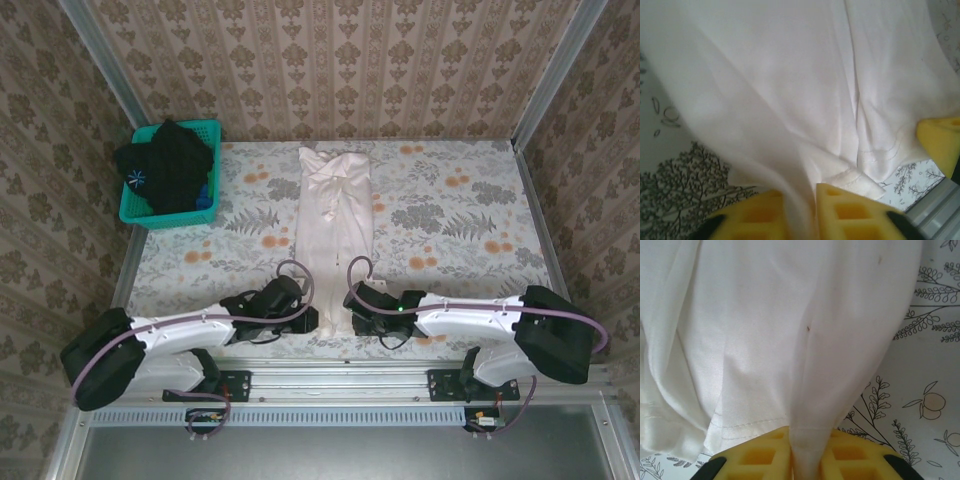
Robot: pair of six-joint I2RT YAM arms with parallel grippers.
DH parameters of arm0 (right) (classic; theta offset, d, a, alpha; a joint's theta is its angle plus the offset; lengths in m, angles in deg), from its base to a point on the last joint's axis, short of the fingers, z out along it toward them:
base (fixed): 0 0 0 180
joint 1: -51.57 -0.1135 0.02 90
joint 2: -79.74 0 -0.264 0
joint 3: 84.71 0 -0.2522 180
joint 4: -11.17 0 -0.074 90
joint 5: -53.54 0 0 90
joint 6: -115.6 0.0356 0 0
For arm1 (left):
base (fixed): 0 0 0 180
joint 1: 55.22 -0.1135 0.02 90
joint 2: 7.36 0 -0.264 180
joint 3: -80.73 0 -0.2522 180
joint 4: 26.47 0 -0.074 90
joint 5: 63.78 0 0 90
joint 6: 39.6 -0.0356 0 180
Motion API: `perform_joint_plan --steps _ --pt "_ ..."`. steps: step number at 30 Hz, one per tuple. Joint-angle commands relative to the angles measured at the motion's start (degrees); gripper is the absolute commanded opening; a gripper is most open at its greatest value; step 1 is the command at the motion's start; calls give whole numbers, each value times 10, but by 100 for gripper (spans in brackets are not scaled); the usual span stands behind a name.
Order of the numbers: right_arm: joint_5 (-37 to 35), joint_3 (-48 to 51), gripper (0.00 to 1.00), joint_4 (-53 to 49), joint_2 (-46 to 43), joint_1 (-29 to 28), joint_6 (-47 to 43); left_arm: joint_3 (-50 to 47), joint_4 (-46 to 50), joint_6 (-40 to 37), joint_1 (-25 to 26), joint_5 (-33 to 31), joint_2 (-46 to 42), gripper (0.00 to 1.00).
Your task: Fold and stack the t-shirts
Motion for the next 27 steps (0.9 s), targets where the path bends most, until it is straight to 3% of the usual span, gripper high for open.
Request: perform_joint_plan --steps 1,6,12,27 --pt "-17 -8 17 -19 -26 6 -17 16 24 -17 1 11 -30 0" --pt "-22 -38 9 -41 -37 20 -42 44 23 -41 -27 42 -40 0" --pt "-5 -79 6 -37 -28 74 -97 101 49 -86 -97 66 -23 0" --pt "104 -272 5 -50 148 225 -223 274 33 -152 -263 205 189 0"
